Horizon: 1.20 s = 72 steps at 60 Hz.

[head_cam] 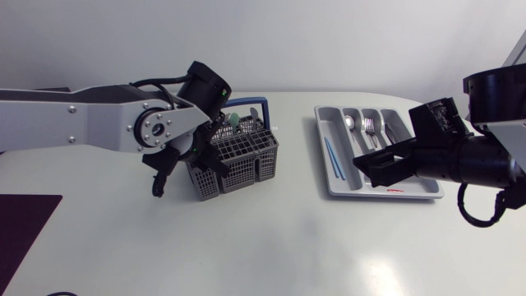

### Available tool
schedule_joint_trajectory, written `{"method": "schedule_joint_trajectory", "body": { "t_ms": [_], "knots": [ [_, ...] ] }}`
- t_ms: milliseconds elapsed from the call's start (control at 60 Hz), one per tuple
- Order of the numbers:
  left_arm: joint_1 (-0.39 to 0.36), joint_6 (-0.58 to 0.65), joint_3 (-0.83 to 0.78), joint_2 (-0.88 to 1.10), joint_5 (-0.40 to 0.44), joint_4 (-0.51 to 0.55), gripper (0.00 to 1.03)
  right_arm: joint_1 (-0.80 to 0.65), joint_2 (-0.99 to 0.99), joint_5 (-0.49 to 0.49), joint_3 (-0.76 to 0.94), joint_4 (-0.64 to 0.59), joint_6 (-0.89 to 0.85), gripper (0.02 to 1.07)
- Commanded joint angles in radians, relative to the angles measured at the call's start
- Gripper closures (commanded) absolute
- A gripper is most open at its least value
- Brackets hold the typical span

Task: Unload the cutlery basket into the drawer organizer.

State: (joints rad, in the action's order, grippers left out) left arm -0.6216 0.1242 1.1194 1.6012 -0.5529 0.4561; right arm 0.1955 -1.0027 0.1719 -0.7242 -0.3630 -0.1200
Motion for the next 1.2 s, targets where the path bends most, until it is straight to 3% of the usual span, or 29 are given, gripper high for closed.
{"method": "schedule_joint_trajectory", "body": {
  "t_ms": [0,233,283,1183],
  "knots": [
    [0.01,-0.02,-0.006,0.026,-0.016,-0.01,0.7,0.005,0.003,-0.003,0.025,0.015,0.002,0.06],
    [0.006,-0.02,0.0,0.049,-0.044,-0.019,0.7,0.005,0.015,-0.003,0.034,0.016,0.0,0.06],
    [0.006,-0.021,-0.001,0.051,-0.047,-0.025,0.75,0.004,0.019,-0.003,0.037,0.016,0.0,0.06],
    [-0.013,-0.015,-0.018,0.08,-0.082,-0.054,0.93,-0.007,0.046,-0.003,0.066,0.029,-0.01,0.06]
  ]
}}
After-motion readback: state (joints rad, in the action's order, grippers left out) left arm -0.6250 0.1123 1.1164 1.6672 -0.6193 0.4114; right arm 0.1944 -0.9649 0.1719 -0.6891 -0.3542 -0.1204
